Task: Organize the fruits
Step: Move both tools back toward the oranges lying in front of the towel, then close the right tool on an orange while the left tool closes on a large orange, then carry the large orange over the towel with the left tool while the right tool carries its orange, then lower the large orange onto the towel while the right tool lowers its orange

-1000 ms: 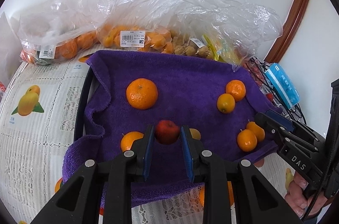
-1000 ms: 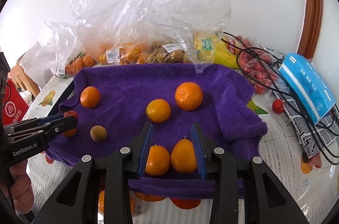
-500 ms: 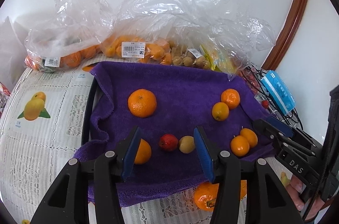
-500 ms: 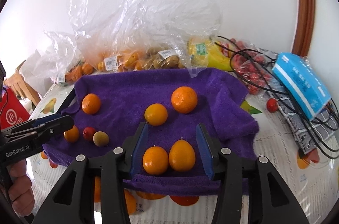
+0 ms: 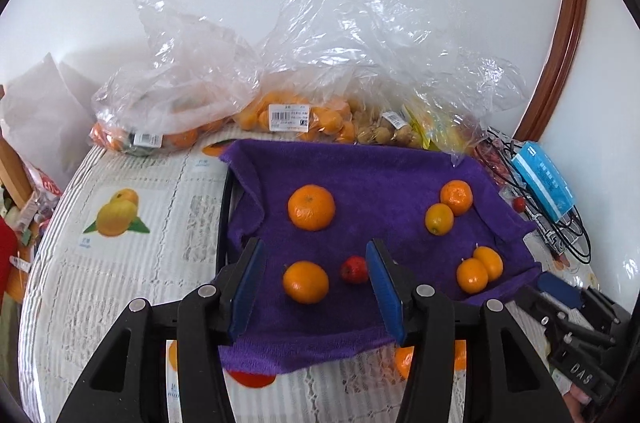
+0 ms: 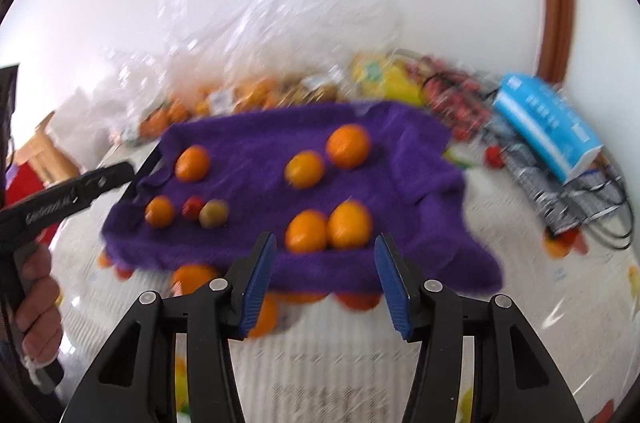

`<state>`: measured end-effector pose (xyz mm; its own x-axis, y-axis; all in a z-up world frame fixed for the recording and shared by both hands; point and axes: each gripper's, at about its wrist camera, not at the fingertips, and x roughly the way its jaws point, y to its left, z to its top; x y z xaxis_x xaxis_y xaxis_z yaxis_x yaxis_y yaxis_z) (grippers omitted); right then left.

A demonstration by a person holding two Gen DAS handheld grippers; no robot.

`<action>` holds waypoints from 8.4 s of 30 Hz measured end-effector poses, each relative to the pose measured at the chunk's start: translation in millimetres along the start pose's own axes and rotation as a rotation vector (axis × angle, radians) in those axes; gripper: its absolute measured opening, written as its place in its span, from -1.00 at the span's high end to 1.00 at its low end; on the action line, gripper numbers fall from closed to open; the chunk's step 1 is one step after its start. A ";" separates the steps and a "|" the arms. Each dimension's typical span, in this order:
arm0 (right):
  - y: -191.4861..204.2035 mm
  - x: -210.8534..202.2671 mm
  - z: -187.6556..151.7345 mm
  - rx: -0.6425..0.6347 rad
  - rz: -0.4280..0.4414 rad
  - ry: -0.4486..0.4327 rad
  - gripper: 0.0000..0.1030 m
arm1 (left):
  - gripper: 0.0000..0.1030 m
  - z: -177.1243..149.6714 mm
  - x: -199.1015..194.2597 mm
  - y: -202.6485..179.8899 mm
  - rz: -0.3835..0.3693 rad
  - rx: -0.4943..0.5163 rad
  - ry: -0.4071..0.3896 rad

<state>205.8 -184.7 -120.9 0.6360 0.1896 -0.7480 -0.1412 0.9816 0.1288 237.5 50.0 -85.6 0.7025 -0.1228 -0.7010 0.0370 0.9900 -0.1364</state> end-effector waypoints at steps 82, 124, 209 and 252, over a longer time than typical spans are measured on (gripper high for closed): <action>-60.1 -32.9 -77.5 0.009 -0.014 0.018 0.36 | -0.18 -75.7 14.2 -82.2 -0.125 0.146 0.175; -14.3 21.8 -62.3 -0.068 -0.032 0.095 0.32 | 0.17 -99.5 13.1 -25.4 0.055 0.015 0.093; -24.3 26.4 45.6 0.009 -0.001 -0.160 0.36 | 0.18 -3.2 41.4 17.5 0.052 -0.114 -0.019; 4.8 68.6 29.6 -0.112 -0.007 0.021 0.36 | 0.18 -12.6 52.9 -3.8 0.033 -0.024 0.025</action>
<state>271.1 -166.3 -152.3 0.6211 0.1807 -0.7626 -0.2215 0.9739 0.0504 265.5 38.8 -131.0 0.6848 -0.0922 -0.7229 -0.0034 0.9916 -0.1296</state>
